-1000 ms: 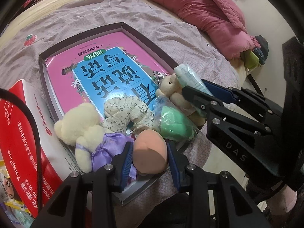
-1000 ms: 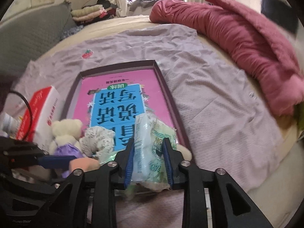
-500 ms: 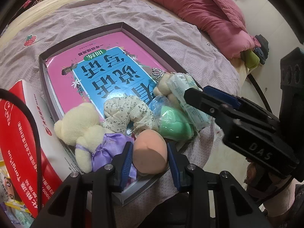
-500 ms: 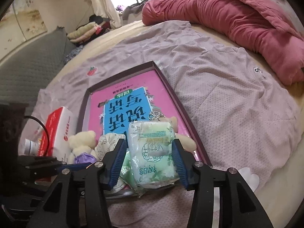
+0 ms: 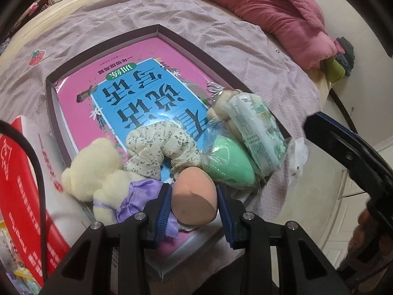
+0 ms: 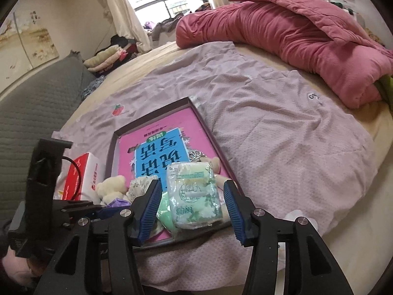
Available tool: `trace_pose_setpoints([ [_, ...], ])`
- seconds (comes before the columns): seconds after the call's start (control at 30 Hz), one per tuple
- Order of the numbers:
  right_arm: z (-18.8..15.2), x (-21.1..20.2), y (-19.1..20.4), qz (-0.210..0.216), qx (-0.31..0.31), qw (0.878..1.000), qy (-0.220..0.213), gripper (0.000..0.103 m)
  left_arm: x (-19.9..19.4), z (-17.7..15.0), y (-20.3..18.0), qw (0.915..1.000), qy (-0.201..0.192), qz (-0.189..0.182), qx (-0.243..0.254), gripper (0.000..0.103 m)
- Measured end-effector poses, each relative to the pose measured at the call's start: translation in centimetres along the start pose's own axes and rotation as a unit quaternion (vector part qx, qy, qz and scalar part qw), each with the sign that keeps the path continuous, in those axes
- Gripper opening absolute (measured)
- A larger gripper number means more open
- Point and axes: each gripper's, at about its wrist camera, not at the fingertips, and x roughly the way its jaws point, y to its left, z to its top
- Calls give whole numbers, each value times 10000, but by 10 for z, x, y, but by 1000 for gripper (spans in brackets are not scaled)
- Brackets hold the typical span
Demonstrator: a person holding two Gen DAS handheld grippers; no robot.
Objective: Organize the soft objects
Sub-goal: 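Lower the wipes pack onto the tray with the right tool while the left tool lowers the makeup sponge, then open both tools to release the makeup sponge and wipes pack on the tray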
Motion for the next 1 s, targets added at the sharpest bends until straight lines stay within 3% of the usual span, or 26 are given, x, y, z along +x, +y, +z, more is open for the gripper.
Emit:
trace_pose_setpoints([
  [0.2,1,-11,4,-125,-160,9998,-47,56,-2,4,2,10000,-35,48,-67,38],
  [0.27,2,-14,6,-175,-225,9996,-89,61,-5,5,0,9999,-90,79,-26,38],
  [0.8,4,-28,14,-324,-328,9987,-224,63,-29,5,-6,9992,-328,229,89,41],
  [0.87,4,-28,15,-344,-338,9986,-219,68,-29,5,-6,9992,-321,235,99,41],
  [0.93,4,-28,16,-337,-356,9985,-240,69,-31,5,-6,9991,-329,247,109,42],
  [1.0,5,-29,17,-352,-366,9984,-250,69,-32,4,-6,9990,-333,261,112,51],
])
